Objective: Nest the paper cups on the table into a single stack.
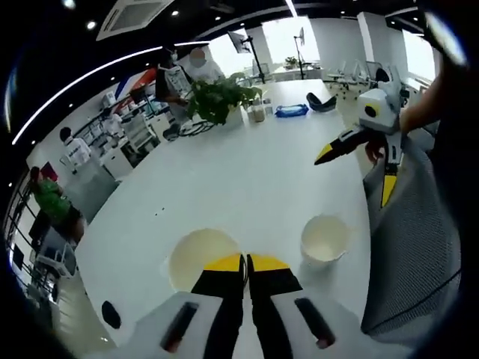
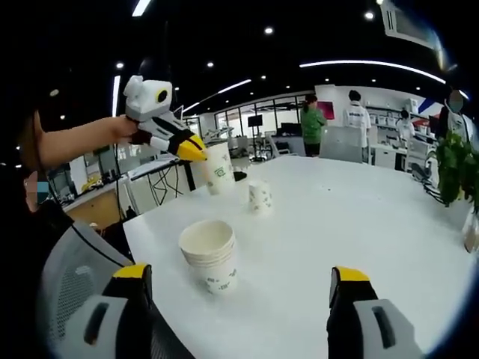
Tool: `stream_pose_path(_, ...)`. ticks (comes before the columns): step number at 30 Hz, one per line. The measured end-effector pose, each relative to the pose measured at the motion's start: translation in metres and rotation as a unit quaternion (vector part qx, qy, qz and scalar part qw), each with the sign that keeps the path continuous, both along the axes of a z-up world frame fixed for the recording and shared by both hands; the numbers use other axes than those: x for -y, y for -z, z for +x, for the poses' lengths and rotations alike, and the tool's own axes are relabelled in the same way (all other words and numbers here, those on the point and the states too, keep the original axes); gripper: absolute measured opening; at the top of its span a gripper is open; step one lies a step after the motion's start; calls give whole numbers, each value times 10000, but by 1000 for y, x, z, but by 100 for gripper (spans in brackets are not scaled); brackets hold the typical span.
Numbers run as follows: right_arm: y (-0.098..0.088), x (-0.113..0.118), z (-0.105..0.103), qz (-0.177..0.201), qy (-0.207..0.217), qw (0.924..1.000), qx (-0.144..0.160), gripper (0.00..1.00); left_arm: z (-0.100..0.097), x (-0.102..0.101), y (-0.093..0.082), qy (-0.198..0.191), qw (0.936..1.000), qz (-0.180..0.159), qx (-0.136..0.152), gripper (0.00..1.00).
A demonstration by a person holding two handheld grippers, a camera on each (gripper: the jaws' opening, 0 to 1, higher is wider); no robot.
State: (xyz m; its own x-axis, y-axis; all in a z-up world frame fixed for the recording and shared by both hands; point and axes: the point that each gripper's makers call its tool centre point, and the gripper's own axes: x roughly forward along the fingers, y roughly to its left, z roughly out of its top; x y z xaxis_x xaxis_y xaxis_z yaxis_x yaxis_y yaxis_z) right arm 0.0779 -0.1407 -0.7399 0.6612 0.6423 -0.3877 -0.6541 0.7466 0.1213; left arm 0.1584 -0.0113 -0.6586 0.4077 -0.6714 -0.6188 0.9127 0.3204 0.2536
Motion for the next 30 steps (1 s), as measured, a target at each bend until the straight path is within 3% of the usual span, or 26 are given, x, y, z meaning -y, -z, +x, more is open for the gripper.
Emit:
stream_pose_path(22,4,-2,-2,-51,-61,9999,-96,100,-60,51,-13,914,9957,-105,-102,0)
stream_pose_path(30,5,-3,-3,-59,-80,9999,-107,99,-70,57,-6,1111,9935,1,-244,0)
